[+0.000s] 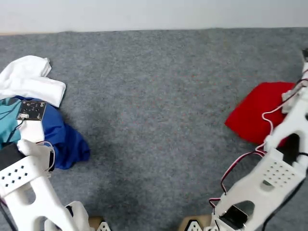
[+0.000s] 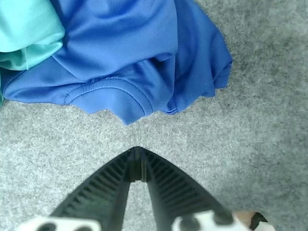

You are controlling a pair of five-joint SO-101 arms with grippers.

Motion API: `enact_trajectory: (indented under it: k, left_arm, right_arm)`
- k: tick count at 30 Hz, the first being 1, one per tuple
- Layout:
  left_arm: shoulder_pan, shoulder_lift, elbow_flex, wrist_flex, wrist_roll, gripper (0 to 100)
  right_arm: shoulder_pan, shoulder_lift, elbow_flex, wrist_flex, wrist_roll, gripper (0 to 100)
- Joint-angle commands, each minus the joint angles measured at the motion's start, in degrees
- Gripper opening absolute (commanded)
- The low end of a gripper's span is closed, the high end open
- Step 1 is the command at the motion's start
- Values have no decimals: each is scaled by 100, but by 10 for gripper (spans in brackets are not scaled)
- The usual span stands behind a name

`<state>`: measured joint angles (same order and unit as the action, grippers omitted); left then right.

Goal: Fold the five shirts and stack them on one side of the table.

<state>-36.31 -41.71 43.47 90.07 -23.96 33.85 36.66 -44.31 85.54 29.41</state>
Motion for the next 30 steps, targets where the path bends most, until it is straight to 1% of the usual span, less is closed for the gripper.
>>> enact_trajectory:
  k: [1, 6, 11, 16, 21, 25, 30]
  left_arm:
    - [18, -123, -13, -62, -9, 4]
    - [18, -123, -13, -62, -9, 4]
    - [18, -123, -13, -62, -26, 4]
    - [18, -123, -13, -62, -26, 4]
    - [26, -123, -13, -62, -26, 4]
    - [26, -114, 13, -62, -26, 4]
    - [26, -123, 233, -193, -35, 4]
  right_arm:
    - [180, -488, -651, -13, 62, 9]
    - [338, -453, -993, -13, 70, 9]
    - [488, -444, -1011, -13, 299, 9]
    - [743, -426, -1011, -48, 316, 9]
    - [1007, -242, -1011, -75, 633, 9]
    - [1235, 84, -1011, -374, 712, 9]
    - [1332, 356, -1011, -725, 712, 9]
